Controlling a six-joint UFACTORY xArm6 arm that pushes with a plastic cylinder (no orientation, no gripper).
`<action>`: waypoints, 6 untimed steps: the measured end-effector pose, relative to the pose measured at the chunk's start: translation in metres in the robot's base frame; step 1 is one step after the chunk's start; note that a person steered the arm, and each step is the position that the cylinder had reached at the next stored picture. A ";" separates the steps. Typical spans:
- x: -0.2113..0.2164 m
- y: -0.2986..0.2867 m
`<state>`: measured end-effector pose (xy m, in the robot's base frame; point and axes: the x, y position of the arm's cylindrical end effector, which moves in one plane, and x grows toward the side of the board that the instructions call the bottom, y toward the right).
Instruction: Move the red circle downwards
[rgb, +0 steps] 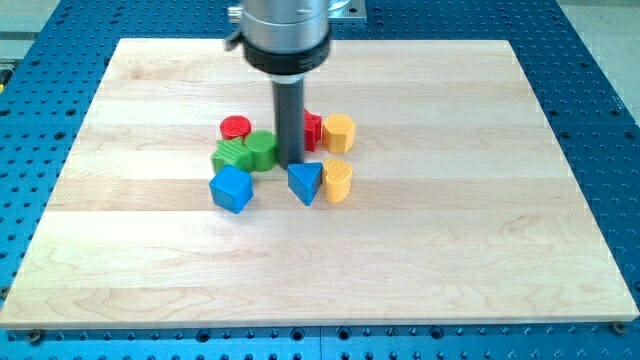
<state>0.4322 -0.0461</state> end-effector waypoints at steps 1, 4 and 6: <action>0.000 -0.036; -0.089 -0.043; -0.082 -0.081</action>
